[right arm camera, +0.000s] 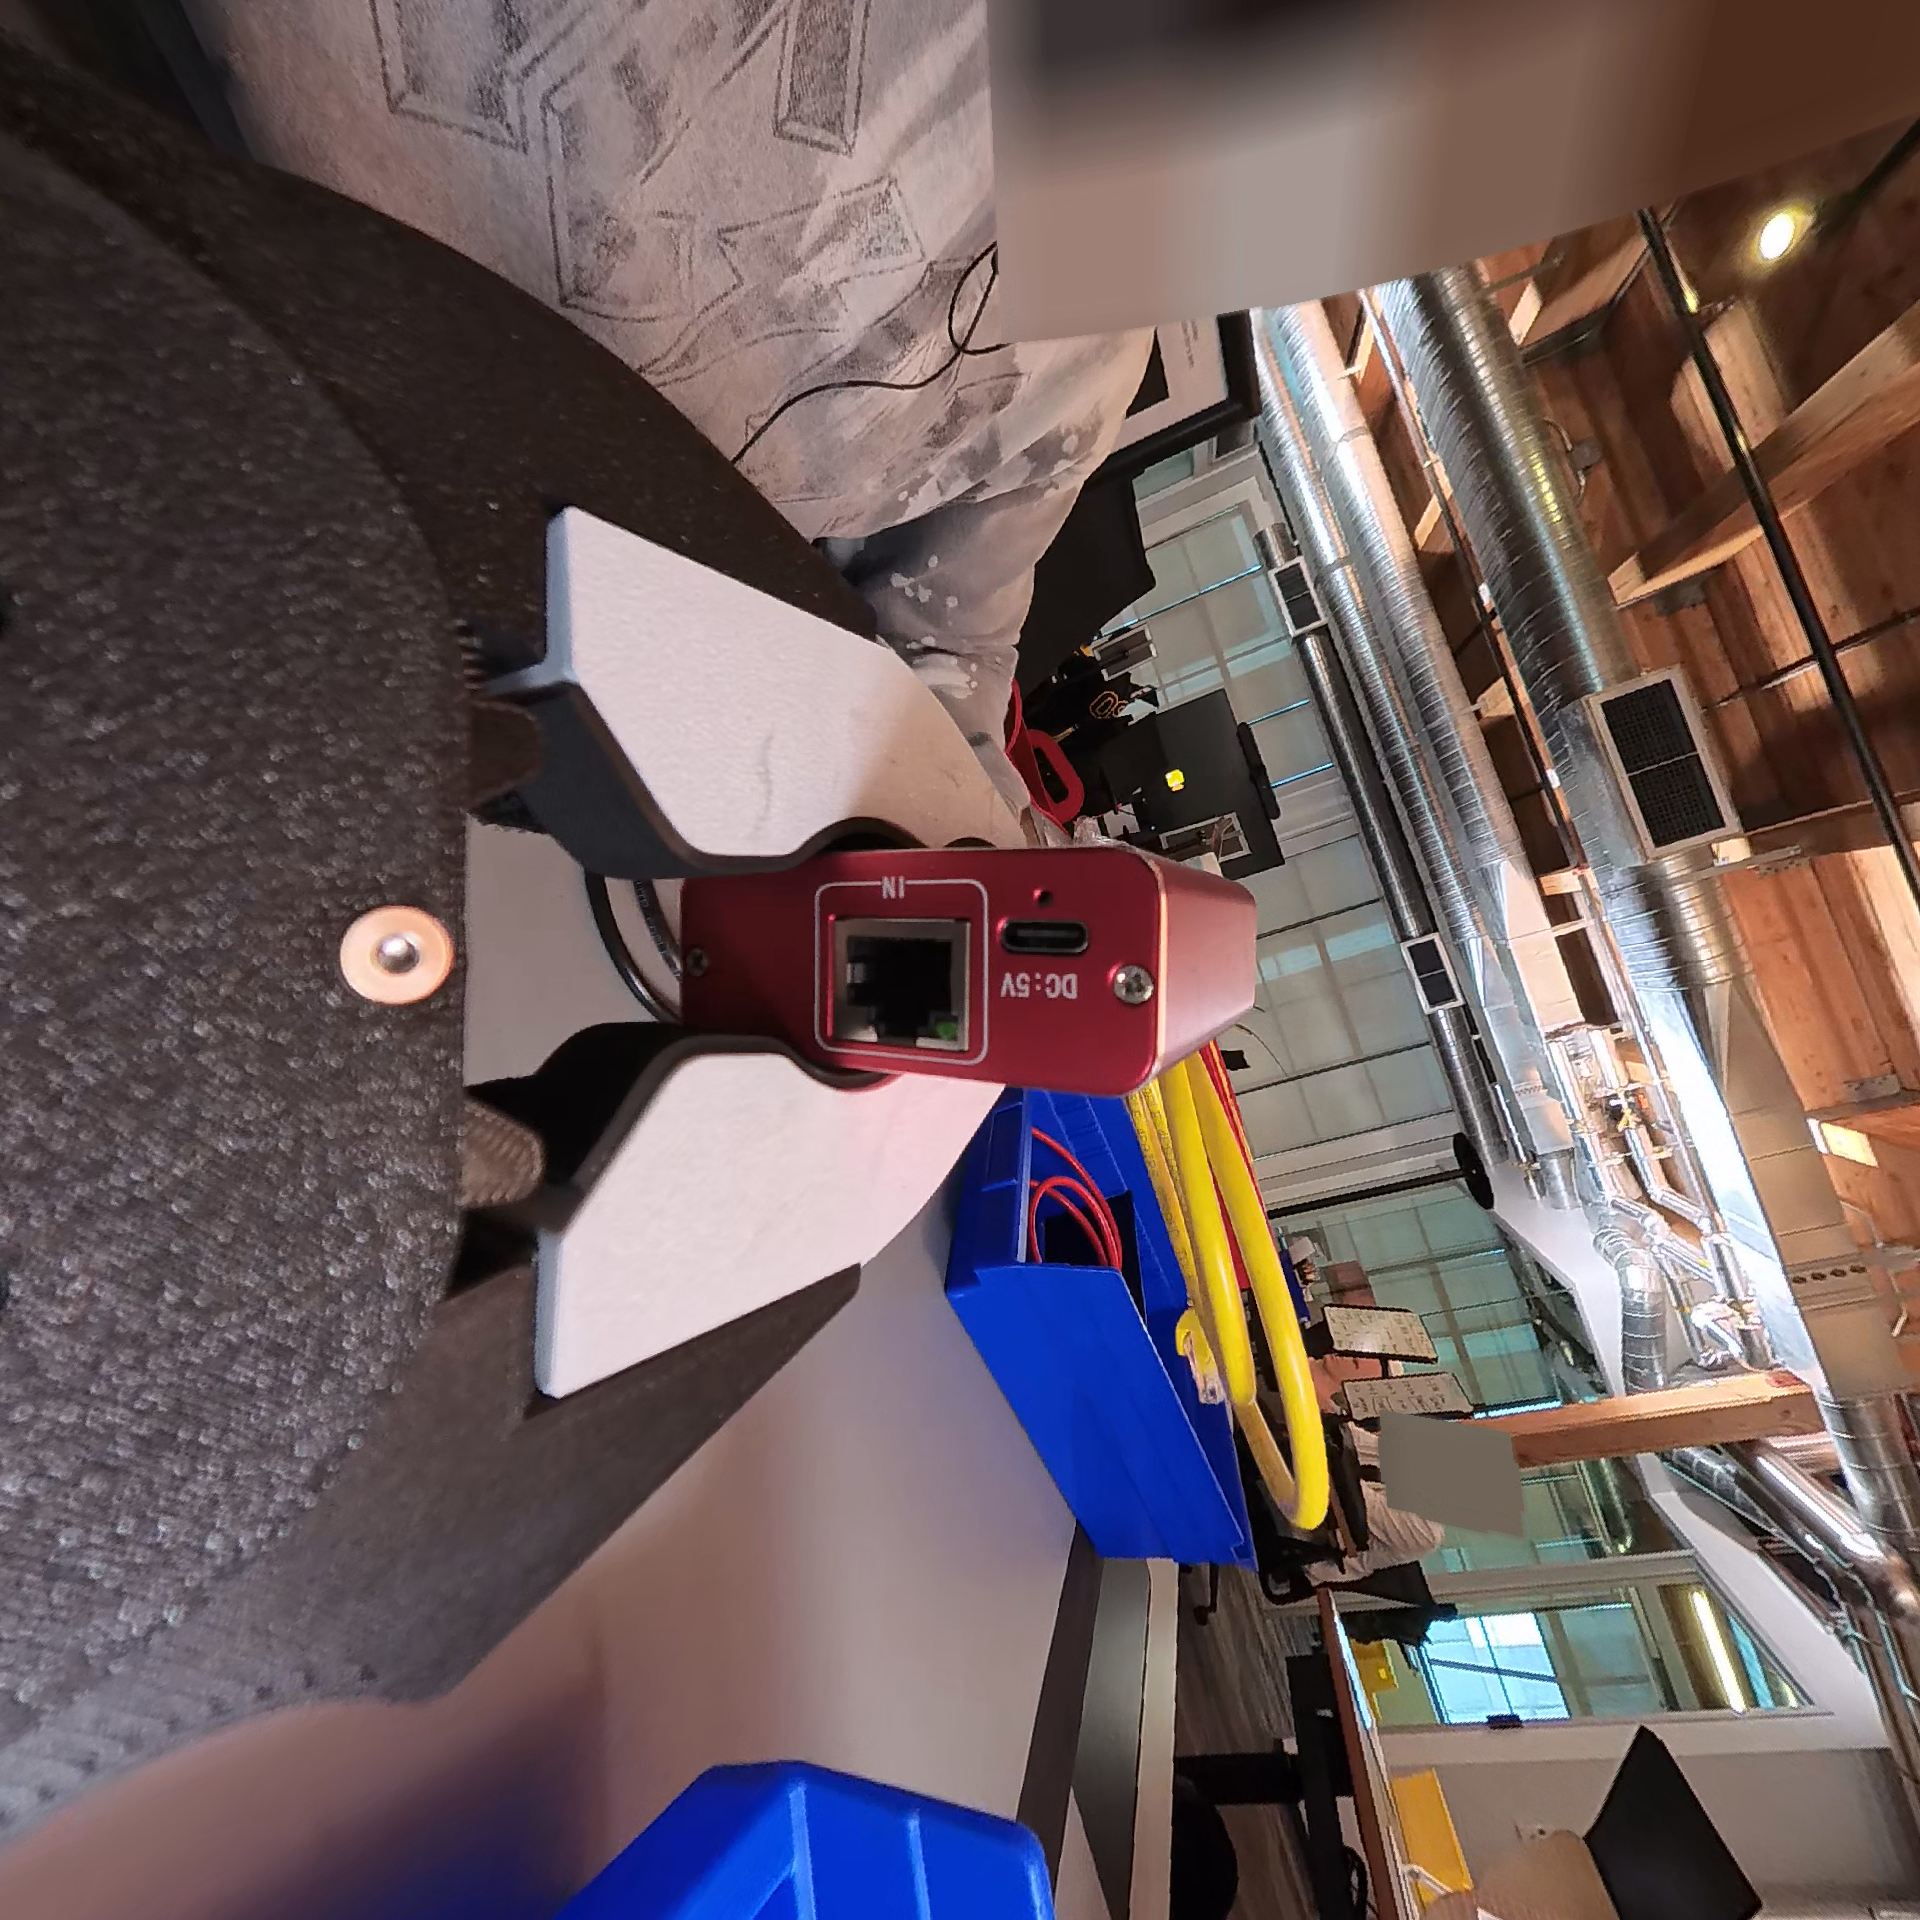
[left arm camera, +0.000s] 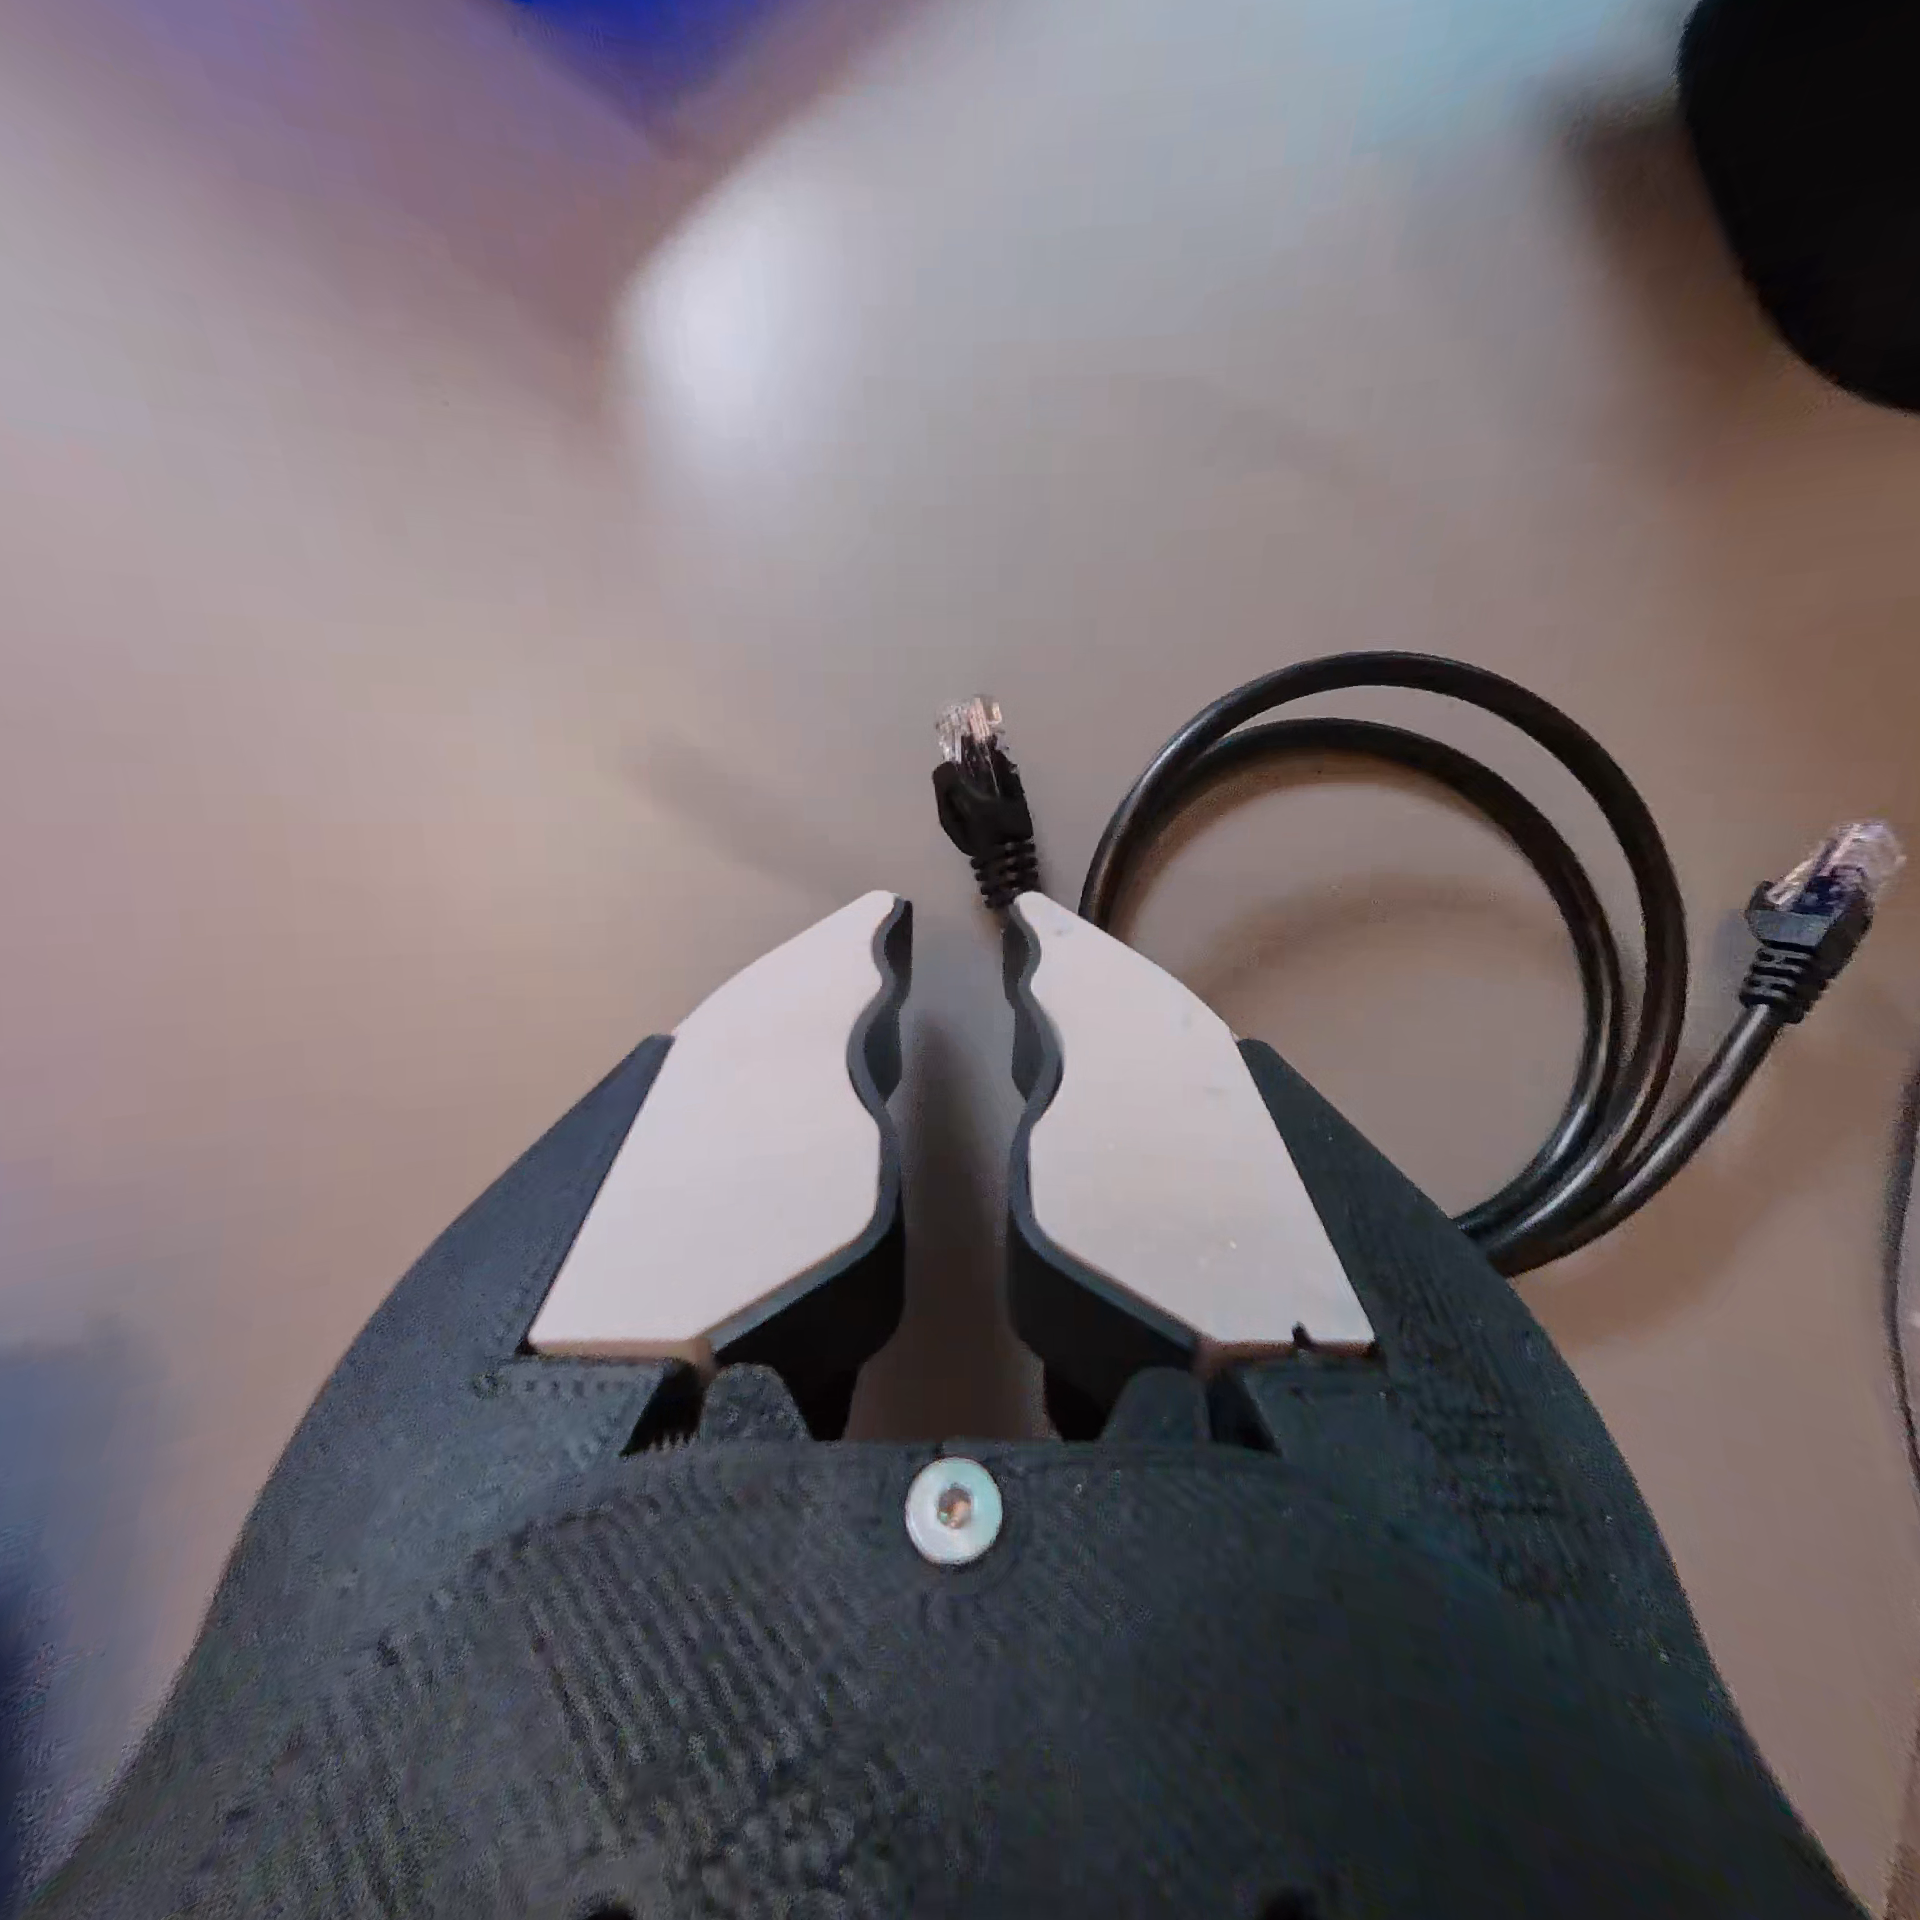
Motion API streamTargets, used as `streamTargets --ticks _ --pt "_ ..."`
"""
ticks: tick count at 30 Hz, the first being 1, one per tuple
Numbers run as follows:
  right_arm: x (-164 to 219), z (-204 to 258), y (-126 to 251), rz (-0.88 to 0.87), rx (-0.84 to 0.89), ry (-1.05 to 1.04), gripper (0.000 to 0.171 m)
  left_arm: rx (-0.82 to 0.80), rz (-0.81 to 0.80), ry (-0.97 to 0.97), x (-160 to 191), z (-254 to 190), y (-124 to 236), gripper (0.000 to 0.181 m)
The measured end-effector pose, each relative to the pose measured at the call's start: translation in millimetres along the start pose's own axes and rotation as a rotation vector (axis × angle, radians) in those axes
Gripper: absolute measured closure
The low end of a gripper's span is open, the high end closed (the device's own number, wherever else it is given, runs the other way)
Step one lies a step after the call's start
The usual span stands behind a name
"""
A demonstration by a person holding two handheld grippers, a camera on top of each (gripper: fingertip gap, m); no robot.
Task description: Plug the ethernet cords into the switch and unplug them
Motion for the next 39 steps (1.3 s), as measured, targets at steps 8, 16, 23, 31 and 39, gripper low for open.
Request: streamTargets --ticks 8,16,23,31,39 --pt "-1.1 1.9 1.5 -0.001 -0.009 0.007 0.143 0.003 0.006 0.063 -2.0 -13.9 3.0 0.151" --pt "-2.4 6.1 1.3 -0.002 -0.020 0.020 0.143 -0.042 0.035 0.012 -12.5 -31.7 -0.9 0.151" --pt "-1.7 7.6 0.8 0.007 -0.025 0.027 0.143 -0.145 0.112 -0.085 -6.7 -37.8 -9.7 0.157" --pt "0.0 7.0 0.6 0.016 -0.027 0.022 0.143 -0.118 0.030 -0.032 -4.8 -25.5 -8.3 0.164" --pt "2.4 6.9 -1.2 0.026 -0.029 0.017 0.143 -0.094 -0.072 0.086 -9.0 -14.9 -9.1 0.161"
Point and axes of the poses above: each gripper's, where its closed fingertips meet, y back along the fingers, x out of its underside, z = x × y across the jaws, the point moved 6 cm from there along y, back along the fingers, and after that the axes turned 9 degrees about -y, right-handed, at the moved point
